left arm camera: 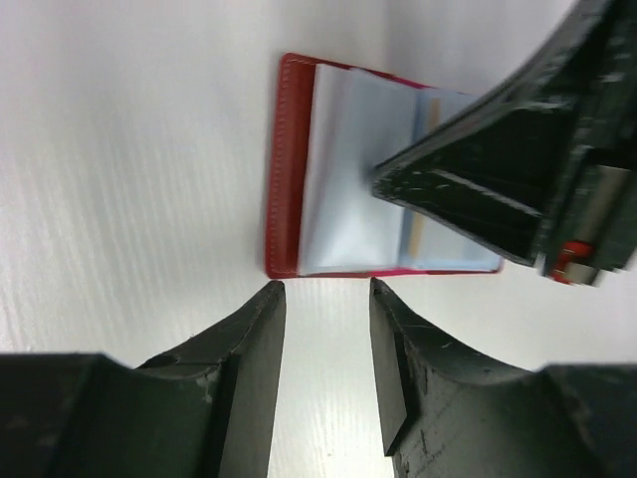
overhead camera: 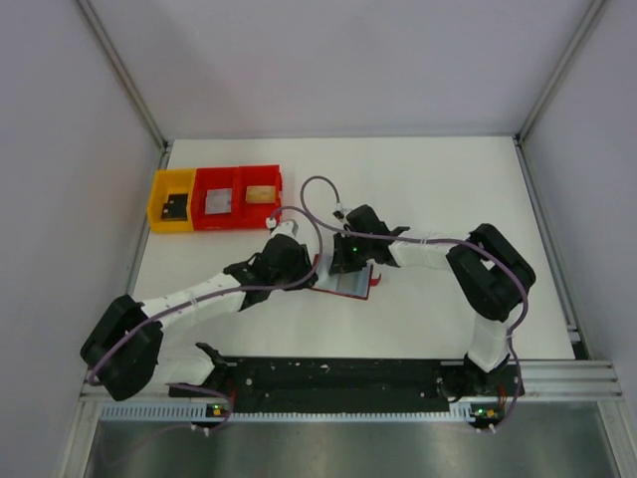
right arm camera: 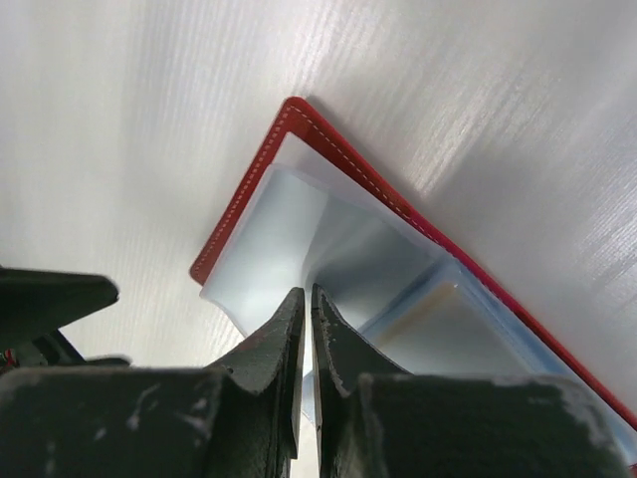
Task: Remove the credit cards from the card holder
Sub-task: Remove the credit card from the card holder.
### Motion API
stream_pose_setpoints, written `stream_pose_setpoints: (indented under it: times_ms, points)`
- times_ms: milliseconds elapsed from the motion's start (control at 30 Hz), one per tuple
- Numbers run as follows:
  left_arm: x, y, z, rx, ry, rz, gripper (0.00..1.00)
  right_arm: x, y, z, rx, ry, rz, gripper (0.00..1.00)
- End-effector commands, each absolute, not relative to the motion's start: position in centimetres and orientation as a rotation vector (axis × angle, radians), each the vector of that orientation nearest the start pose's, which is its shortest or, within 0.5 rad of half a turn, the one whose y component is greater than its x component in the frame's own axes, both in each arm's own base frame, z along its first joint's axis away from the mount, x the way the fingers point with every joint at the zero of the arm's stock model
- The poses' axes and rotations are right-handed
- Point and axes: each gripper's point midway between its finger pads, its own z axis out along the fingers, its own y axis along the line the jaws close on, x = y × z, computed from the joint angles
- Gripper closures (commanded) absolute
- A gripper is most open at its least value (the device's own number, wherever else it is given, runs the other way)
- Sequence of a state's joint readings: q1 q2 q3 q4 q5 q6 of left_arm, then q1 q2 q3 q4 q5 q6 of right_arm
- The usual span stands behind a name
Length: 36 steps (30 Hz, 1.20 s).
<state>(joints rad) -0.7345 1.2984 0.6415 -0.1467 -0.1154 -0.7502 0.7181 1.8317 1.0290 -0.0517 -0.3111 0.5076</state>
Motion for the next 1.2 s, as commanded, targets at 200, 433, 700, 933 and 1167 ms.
stream_pose_setpoints:
  times_ms: [200, 433, 700, 933, 1167]
  points:
    - [25.5, -28.5, 12.0, 0.046, 2.303, -0.858, 0.67, 28.8, 33.4, 6.5, -0.434, 2.466, 0.823, 0.94]
    - [26.8, -28.3, 7.5, -0.025, 2.38, -0.748, 0.79, 29.6, 29.7, 10.0, -0.279, 2.391, 0.763, 0.89]
    - [26.3, -27.4, 5.9, -0.059, 2.414, -0.712, 0.83, 28.6, 25.7, 8.0, -0.107, 2.461, 0.711, 0.78]
    - [25.5, -26.8, 4.0, -0.08, 2.455, -0.686, 0.84, 27.7, 25.3, 6.2, -0.068, 2.509, 0.722, 0.75]
    - [24.9, -26.7, 3.0, -0.093, 2.486, -0.697, 0.85, 27.5, 25.6, 5.8, -0.068, 2.518, 0.742, 0.72]
